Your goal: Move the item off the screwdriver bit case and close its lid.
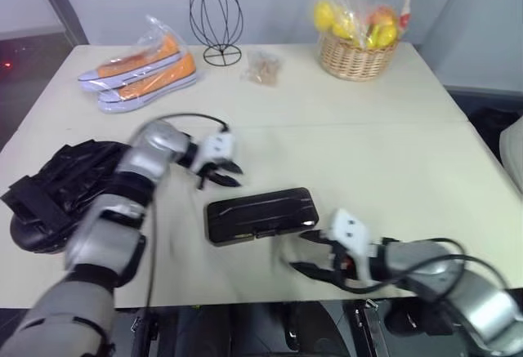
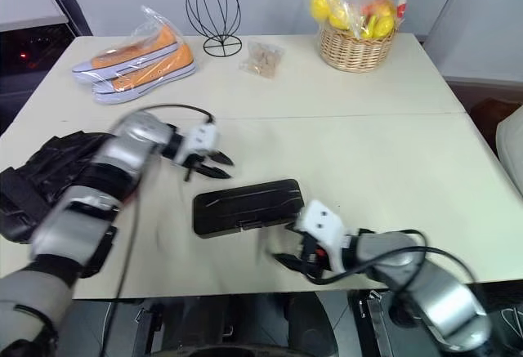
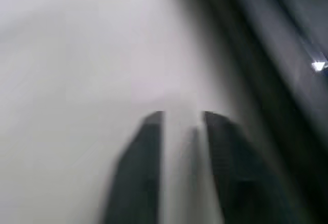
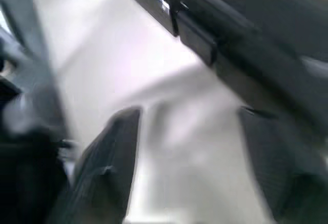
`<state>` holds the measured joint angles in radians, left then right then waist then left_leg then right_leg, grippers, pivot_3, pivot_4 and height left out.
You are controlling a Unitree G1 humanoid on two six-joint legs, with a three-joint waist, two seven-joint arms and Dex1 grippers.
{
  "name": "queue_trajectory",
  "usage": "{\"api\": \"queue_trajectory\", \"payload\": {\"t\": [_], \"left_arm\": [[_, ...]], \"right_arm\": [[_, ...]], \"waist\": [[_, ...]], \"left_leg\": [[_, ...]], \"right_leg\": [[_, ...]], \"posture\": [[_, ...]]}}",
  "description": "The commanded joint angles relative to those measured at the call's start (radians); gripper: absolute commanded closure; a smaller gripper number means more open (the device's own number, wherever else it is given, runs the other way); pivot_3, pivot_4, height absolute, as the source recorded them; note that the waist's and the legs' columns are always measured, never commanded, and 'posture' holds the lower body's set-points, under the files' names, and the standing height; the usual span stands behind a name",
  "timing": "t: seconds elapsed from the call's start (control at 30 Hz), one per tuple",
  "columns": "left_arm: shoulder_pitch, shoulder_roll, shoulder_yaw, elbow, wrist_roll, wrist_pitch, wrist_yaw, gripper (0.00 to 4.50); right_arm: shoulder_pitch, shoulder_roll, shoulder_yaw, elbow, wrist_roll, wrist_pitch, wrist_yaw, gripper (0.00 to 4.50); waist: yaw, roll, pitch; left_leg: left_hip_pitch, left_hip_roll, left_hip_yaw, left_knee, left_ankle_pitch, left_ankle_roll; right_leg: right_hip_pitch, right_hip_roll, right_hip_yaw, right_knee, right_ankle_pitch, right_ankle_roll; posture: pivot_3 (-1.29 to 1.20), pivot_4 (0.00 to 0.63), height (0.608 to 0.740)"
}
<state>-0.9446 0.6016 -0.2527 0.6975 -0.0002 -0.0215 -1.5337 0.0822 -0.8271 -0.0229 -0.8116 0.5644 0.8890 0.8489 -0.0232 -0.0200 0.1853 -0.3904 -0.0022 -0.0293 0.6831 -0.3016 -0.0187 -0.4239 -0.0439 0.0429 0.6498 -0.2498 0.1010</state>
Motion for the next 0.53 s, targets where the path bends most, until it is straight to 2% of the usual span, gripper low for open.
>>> {"api": "queue_trajectory", "payload": {"t": [0.03, 0.1, 0.17, 0.23, 0.3, 0.4, 0.53], "left_arm": [[0.084, 0.185, 0.115, -0.341, -0.227, 0.301, -0.079, 1.08], [0.212, 0.32, 0.197, -0.586, -0.361, 0.49, -0.081, 0.14], [0.395, 0.437, 0.341, -0.813, -0.488, 0.661, -0.072, 0.06], [0.563, 0.499, 0.485, -0.972, -0.573, 0.777, -0.041, 0.06], [0.749, 0.519, 0.622, -1.097, -0.58, 0.82, -0.01, 0.06], [0.913, 0.49, 0.739, -1.224, -0.605, 0.871, 0.079, 0.06], [1.0, 0.455, 0.76, -1.288, -0.603, 0.853, 0.174, 0.06]], "right_arm": [[0.033, -0.1, -0.296, -0.016, 0.183, -0.006, 0.186, 0.0], [0.047, -0.155, -0.415, 0.044, 0.207, -0.02, 0.25, 0.0], [0.05, -0.206, -0.499, 0.115, 0.209, -0.05, 0.321, 0.0], [0.043, -0.24, -0.546, 0.176, 0.208, -0.075, 0.368, 0.0], [0.024, -0.271, -0.557, 0.237, 0.188, -0.11, 0.398, 0.0], [-0.017, -0.302, -0.52, 0.304, 0.169, -0.162, 0.434, 0.0], [-0.087, -0.307, -0.442, 0.345, 0.164, -0.187, 0.427, 0.0]], "waist": [[0.0, 0.001, 0.001], [-0.006, 0.001, 0.001], [-0.008, 0.002, 0.0], [0.001, 0.002, 0.0], [0.012, 0.001, 0.0], [0.022, 0.001, 0.001], [0.022, 0.002, 0.001]], "left_leg": [[0.0, 0.001, 0.0, 0.0, 0.0, 0.0], [0.0, 0.004, 0.0, -0.001, 0.0, 0.0], [0.0, 0.004, 0.001, 0.0, 0.0, 0.001], [0.001, 0.004, 0.001, 0.0, 0.0, 0.001], [0.002, 0.003, 0.002, 0.001, 0.0, 0.001], [0.005, 0.003, 0.001, 0.001, 0.0, 0.0], [0.015, 0.003, 0.002, 0.0, 0.0, 0.0]], "right_leg": [[-0.001, 0.0, 0.0, 0.0, 0.0, -0.001], [-0.001, 0.0, 0.0, 0.0, -0.001, -0.001], [0.0, -0.002, 0.0, -0.001, -0.001, -0.001], [0.003, -0.004, 0.0, -0.002, -0.001, -0.001], [0.005, -0.005, 0.0, -0.002, -0.001, -0.001], [0.009, -0.005, -0.002, -0.003, -0.003, -0.004], [0.018, -0.005, -0.001, -0.006, -0.005, -0.005]], "posture": [[0.0, 0.15, 0.74], [0.0, 0.15, 0.74], [0.0, 0.15, 0.74], [0.0, 0.15, 0.74], [0.0, 0.15, 0.74], [0.0, 0.15, 0.74], [0.0, 0.15, 0.74]]}}
